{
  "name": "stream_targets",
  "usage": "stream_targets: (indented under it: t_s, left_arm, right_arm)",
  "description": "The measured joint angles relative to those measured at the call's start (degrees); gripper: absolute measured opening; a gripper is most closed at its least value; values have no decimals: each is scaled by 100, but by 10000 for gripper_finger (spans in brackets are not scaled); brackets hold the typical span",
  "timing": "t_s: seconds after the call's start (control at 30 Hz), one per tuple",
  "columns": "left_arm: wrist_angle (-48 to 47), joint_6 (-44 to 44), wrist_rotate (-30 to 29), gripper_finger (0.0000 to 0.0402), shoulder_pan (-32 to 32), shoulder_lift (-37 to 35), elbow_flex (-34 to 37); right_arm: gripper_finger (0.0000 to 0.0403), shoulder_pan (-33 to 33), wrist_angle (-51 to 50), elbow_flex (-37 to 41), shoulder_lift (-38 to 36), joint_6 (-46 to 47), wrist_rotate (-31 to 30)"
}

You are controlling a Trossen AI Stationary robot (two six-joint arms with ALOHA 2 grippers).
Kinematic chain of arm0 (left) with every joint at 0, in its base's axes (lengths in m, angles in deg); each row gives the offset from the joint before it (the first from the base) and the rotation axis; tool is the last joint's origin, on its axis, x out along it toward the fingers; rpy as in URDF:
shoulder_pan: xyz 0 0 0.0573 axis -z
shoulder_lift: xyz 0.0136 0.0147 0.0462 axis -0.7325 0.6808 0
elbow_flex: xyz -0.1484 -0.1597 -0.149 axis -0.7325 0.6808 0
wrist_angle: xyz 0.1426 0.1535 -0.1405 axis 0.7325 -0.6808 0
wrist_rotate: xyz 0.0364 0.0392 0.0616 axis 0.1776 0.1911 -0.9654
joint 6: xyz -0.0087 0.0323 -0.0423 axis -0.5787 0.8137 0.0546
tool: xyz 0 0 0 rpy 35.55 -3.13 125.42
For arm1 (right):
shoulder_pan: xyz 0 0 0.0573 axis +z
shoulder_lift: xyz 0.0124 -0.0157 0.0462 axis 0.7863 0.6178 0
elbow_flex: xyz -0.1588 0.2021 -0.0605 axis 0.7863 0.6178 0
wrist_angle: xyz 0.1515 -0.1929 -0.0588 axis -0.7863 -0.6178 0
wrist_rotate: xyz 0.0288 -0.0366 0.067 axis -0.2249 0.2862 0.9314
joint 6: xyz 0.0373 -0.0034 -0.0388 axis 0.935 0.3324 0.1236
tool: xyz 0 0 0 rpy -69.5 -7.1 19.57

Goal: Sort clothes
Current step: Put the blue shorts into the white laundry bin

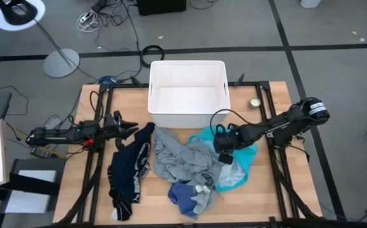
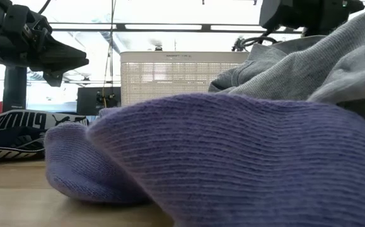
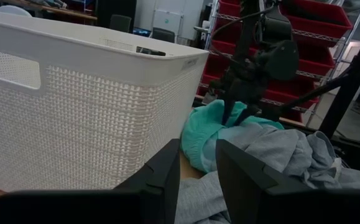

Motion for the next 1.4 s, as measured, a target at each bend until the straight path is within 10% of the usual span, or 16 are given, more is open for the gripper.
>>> stream_targets:
  t_s: [0.1, 0.77, 1.4]
  left_arm:
    - [3, 1, 0, 108, 1, 0, 1]
    - [5, 0, 1, 108, -1, 0, 0]
    - [3, 0, 1, 108, 0, 0, 1]
  right_arm:
    - [17, 1, -35, 0, -34, -111, -13]
    - [1, 351, -3710, -3759, -557, 222, -1271]
    - [0, -89, -1036, -5519, -552, -2159, -1827]
